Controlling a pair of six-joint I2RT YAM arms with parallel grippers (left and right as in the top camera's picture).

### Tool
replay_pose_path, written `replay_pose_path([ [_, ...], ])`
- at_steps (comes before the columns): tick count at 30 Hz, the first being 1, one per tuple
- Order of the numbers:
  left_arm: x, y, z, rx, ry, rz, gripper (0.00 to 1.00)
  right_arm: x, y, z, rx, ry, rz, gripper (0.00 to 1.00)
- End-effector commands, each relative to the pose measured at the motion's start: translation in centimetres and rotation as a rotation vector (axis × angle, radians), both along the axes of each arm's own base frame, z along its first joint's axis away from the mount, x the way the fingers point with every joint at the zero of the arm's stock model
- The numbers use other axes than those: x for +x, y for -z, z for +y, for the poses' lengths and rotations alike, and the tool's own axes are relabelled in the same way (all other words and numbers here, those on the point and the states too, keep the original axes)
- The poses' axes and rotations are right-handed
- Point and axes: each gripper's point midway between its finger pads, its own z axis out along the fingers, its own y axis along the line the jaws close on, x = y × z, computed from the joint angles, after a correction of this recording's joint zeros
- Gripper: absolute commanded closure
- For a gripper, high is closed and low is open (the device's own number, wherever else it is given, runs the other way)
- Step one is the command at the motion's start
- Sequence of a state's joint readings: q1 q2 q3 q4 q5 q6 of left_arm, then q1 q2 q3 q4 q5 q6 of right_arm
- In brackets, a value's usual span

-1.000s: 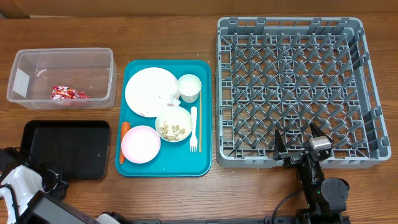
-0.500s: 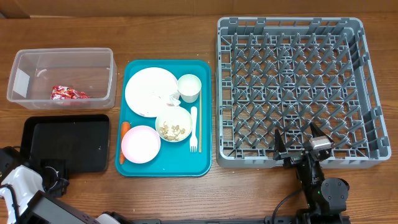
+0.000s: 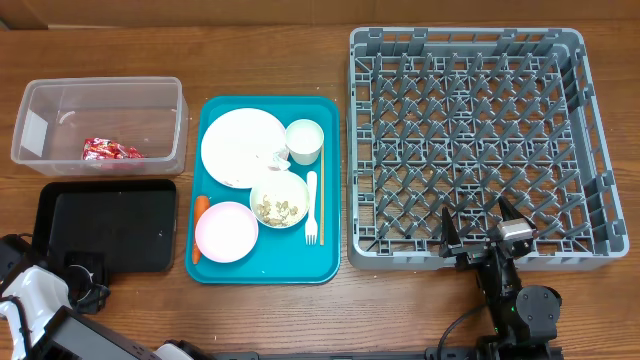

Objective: Sort waste into correct bins and load items into the dishwasher rack

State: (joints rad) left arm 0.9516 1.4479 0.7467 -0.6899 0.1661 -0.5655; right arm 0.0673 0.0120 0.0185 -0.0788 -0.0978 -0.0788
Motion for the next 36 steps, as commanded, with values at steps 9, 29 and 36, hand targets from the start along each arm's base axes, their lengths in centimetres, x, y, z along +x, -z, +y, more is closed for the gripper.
replay_pose_path([
  [9, 1.7, -0.3, -0.4, -0.02, 0.066, -0.095, 0.96, 0.0, 0.2, 0.1, 0.003, -0.005, -0.001, 0.0],
  [29, 0.7, -7.2, -1.2, -0.079, 0.206, 0.038, 0.96, 0.0, 0.2, 0.1, 0.003, -0.005, -0.002, 0.0],
  [36, 5.6, -12.7, -2.7, -0.011, 0.413, -0.061, 0.96, 0.0, 0.2, 0.1, 0.003, -0.005, -0.002, 0.0],
])
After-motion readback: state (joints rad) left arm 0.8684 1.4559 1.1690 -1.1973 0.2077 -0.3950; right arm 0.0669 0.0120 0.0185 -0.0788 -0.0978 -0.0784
